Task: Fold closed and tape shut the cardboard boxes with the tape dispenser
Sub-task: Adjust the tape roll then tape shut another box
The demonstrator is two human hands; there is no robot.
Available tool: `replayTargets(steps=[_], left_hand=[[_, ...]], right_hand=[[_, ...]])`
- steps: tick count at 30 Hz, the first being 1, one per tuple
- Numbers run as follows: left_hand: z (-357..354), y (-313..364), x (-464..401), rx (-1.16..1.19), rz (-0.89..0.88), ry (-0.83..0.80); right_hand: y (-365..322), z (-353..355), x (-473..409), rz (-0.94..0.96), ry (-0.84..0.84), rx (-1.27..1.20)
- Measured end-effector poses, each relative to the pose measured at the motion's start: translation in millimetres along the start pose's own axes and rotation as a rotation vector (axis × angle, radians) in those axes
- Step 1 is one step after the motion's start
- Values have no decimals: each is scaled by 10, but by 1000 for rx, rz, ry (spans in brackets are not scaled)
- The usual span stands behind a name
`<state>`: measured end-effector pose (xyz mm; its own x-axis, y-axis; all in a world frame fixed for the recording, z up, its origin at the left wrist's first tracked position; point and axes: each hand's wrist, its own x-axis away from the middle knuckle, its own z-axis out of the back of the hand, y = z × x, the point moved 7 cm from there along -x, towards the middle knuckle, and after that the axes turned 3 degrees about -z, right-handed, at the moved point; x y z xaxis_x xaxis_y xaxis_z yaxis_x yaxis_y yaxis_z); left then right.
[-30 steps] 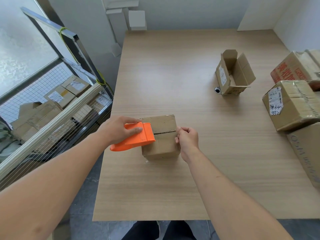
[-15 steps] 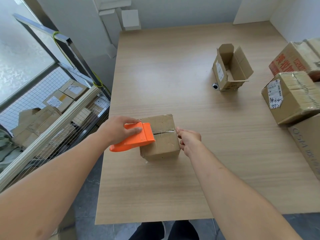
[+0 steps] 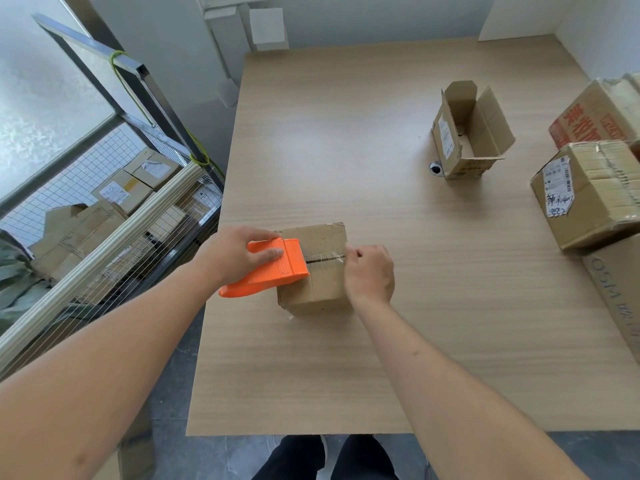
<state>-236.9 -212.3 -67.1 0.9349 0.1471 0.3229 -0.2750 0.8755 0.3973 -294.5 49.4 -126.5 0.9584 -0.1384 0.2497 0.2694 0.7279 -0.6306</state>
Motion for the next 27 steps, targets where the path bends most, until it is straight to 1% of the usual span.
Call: replayTargets(steps=[3, 5, 8, 11, 17, 20, 22, 24, 27], left_hand=[[-9, 8, 22, -6, 18, -4], [-2, 4, 25, -10, 29, -3], [-2, 7, 16, -12, 28, -16], [-15, -34, -28, 6, 6, -23], [-34, -49, -102, 42, -36, -81], [14, 4, -88, 56, -105, -67], [50, 13, -83, 70, -137, -68], [57, -19, -79, 93, -166, -91], [103, -87, -105, 183, -203, -122]], right_hand=[[-323, -18, 177, 328, 65, 91], [-441, -103, 280, 411, 53, 156], [-376, -188, 318, 328, 35, 208], [-227, -218, 280, 210, 10, 157], [-295, -355, 325, 251, -11, 250], [-306, -467, 363, 161, -46, 191], [-269, -533, 368, 122, -39, 256], [-239, -586, 388, 128, -22, 343], [-243, -629, 397, 125, -11, 383]])
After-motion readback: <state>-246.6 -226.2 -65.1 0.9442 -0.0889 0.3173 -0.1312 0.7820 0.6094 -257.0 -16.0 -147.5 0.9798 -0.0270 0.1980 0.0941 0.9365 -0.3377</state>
